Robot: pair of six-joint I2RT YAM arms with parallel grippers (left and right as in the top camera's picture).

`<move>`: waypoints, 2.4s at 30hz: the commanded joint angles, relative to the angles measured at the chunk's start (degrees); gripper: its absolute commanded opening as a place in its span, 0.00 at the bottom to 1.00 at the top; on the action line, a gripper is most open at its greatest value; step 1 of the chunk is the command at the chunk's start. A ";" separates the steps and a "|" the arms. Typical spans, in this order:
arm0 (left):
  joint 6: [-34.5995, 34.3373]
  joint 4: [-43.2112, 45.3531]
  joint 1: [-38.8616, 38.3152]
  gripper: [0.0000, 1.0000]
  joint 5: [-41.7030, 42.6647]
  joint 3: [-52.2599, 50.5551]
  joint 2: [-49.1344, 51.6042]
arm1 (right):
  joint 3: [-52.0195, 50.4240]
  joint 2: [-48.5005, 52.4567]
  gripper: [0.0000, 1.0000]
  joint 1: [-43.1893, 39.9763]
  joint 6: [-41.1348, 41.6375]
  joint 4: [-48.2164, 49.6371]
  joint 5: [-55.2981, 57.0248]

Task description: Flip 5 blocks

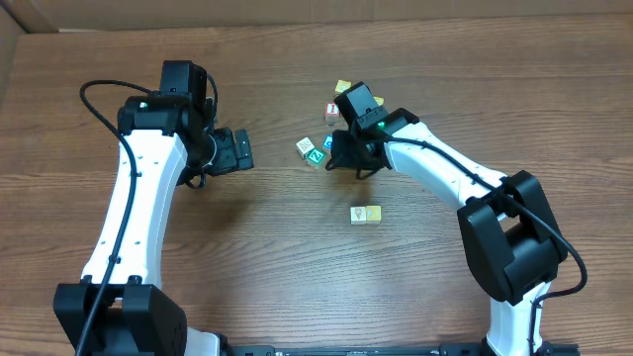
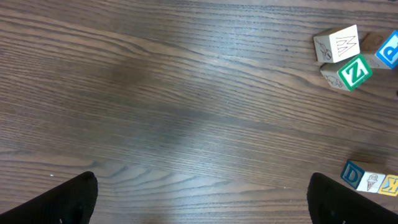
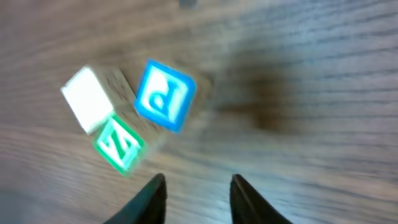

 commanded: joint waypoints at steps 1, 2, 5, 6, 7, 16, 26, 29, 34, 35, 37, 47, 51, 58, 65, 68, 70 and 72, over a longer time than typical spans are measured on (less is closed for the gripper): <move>-0.76 0.09 0.24 1.00 -0.37 1.27 0.52 | -0.07 -2.16 0.47 0.44 9.03 2.47 3.08; -0.79 0.09 0.24 1.00 -0.37 1.27 0.52 | -0.07 -2.16 0.48 0.44 10.27 3.10 3.43; -0.76 0.09 0.24 1.00 -0.37 1.27 0.52 | 0.46 -2.16 0.54 0.96 13.79 4.39 3.61; -0.76 0.09 0.24 1.00 -0.37 1.27 0.52 | 1.36 -2.16 0.55 1.20 13.88 4.11 3.63; -0.76 0.09 0.24 1.00 -0.37 1.27 0.52 | 3.06 -2.16 0.56 1.44 13.88 3.06 3.72; -0.79 0.09 0.24 1.00 -0.39 1.27 0.52 | 15.87 -2.14 0.58 1.05 14.67 -7.39 7.74; -0.76 0.09 0.24 1.00 -0.37 1.27 0.52 | 15.80 4.15 0.59 2.23 18.03 -7.52 9.29; -0.79 0.09 0.24 1.00 -0.37 1.27 0.52 | 15.80 6.23 0.58 2.93 19.21 -6.54 11.43; -0.76 0.09 0.24 1.00 -0.37 1.27 0.52 | 15.80 9.29 0.56 4.35 19.19 -4.96 14.32; -0.79 0.09 0.24 1.00 -0.37 1.27 0.52 | 15.80 9.73 0.56 4.46 19.19 -4.98 14.69; -0.79 0.09 0.24 1.00 -0.37 1.27 0.52 | 15.78 10.54 0.53 4.72 19.17 -5.03 14.84; -0.79 0.09 0.24 1.00 -0.37 1.27 0.52 | 15.74 11.17 0.44 4.81 18.97 -6.49 18.64; -0.79 0.09 0.24 1.00 -0.39 1.27 0.52 | 15.74 11.89 0.45 4.83 18.97 -5.38 18.60; -0.79 0.09 0.24 1.00 -0.39 1.27 0.52 | 15.74 12.87 0.45 5.46 18.97 -3.87 17.99; -0.79 0.09 0.24 1.00 -0.37 1.27 0.52 | 15.76 12.85 0.33 5.46 18.95 -4.42 18.05; -0.76 0.09 0.24 1.00 -0.37 1.27 0.52 | 15.82 12.83 0.33 5.27 18.64 -5.81 18.73; -0.79 0.09 0.24 1.00 -0.37 1.27 0.52 | 15.87 12.72 0.33 4.94 16.63 -6.38 18.84; -0.76 0.09 0.24 1.00 -0.37 1.27 0.52 | 15.87 12.37 0.33 4.72 14.67 -7.06 18.84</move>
